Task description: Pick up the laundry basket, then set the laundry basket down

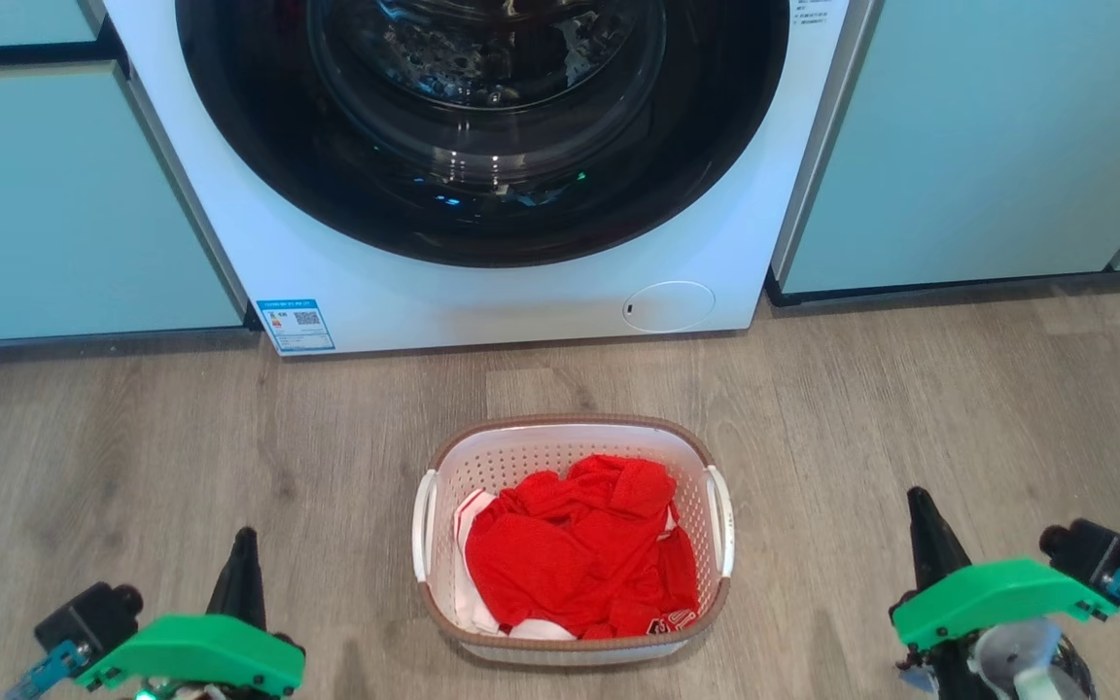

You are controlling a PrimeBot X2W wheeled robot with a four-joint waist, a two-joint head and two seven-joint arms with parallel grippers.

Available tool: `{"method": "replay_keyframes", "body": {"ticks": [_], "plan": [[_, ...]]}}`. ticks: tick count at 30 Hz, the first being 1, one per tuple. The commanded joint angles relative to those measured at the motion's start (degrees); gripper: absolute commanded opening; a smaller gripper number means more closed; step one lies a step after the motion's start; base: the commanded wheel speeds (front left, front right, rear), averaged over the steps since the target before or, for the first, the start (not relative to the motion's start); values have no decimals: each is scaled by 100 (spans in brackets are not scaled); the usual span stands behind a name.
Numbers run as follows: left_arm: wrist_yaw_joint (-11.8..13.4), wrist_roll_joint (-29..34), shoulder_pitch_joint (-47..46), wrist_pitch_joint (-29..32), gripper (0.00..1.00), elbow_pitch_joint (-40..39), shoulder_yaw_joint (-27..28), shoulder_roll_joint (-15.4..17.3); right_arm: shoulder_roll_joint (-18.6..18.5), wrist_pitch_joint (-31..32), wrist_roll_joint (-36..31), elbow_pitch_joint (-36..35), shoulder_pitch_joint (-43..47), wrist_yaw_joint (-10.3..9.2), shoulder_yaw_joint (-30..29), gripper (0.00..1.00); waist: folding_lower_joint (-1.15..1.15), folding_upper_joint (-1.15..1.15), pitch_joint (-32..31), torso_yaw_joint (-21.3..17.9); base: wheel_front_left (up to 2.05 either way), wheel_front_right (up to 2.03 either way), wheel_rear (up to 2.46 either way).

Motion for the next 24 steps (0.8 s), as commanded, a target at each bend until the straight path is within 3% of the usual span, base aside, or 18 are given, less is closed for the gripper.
{"method": "replay_keyframes", "body": {"ticks": [1, 24], "plan": [[-65, -215, -302, 27, 0, -154, 174, 37, -85, 63, 228, -196, -312, 15, -12, 0, 0, 0, 1, 1, 0, 0, 0], [-258, -1687, -567, 389, 0, -85, 377, 35, -100, 409, 1679, -202, -421, 21, -246, 0, 0, 0, 11, 4, 0, 0, 0]]}}
